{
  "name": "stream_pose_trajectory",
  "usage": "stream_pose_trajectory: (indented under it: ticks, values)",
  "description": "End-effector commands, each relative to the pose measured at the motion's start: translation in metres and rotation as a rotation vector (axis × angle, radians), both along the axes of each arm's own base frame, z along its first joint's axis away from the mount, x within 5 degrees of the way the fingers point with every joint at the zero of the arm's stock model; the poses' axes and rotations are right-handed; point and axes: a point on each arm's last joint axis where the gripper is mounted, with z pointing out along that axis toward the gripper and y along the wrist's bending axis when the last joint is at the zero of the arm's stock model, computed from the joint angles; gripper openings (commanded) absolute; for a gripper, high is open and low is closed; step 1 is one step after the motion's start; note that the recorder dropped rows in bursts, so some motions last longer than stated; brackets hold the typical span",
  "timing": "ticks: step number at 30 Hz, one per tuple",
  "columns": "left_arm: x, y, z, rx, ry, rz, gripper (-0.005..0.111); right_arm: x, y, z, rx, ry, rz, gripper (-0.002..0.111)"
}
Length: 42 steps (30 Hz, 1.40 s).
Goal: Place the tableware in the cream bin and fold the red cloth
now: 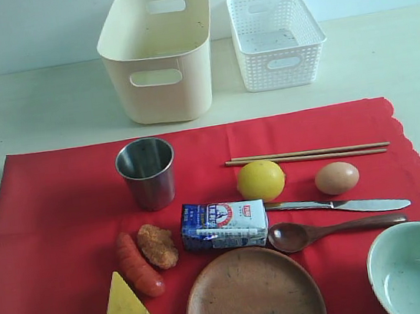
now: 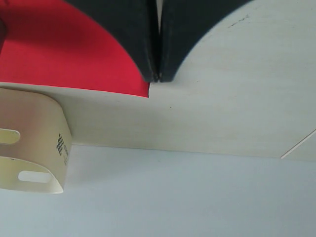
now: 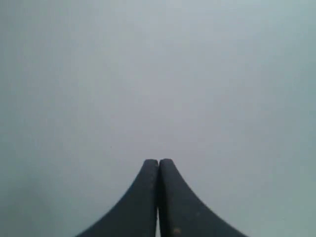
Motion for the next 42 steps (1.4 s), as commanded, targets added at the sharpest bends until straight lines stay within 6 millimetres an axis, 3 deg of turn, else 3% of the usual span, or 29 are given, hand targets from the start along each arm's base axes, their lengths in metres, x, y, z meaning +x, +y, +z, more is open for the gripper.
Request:
stream_pose_trajectory:
  ticks: [1, 6, 13, 19, 25, 29, 36, 42]
  values:
    - [0.0, 0.0, 0.0, 0.005, -0.005, -0.008, 0.003, 0.005, 0.004, 0.008, -0.086, 0.106, 0.01, 0.0]
    - [0.0, 0.0, 0.0, 0.005, -0.005, -0.008, 0.003, 0.029, 0.013, 0.029, -0.269, 0.358, 0.049, 0.0]
    - [0.0, 0.0, 0.0, 0.005, -0.005, -0.008, 0.003, 0.093, 0.027, 0.043, -0.454, 0.806, 0.231, 0.0]
    - [0.0, 0.0, 0.0, 0.005, -0.005, -0.008, 0.003, 0.149, 0.037, 0.021, -0.553, 1.183, 0.443, 0.0]
    - [0.0, 0.0, 0.0, 0.005, -0.005, -0.008, 0.003, 0.183, 0.044, -0.021, -0.526, 1.464, 0.613, 0.002]
    - [0.0, 0.0, 0.0, 0.005, -0.005, -0.008, 0.003, 0.192, 0.053, -0.048, -0.542, 1.556, 0.709, 0.017]
    - [0.0, 0.0, 0.0, 0.005, -0.005, -0.008, 0.003, 0.208, 0.09, -0.07, -0.796, 1.516, 0.847, 0.051]
    - [0.0, 0.0, 0.0, 0.005, -0.005, -0.008, 0.003, 0.233, 0.099, -0.086, -0.961, 1.505, 0.863, 0.074]
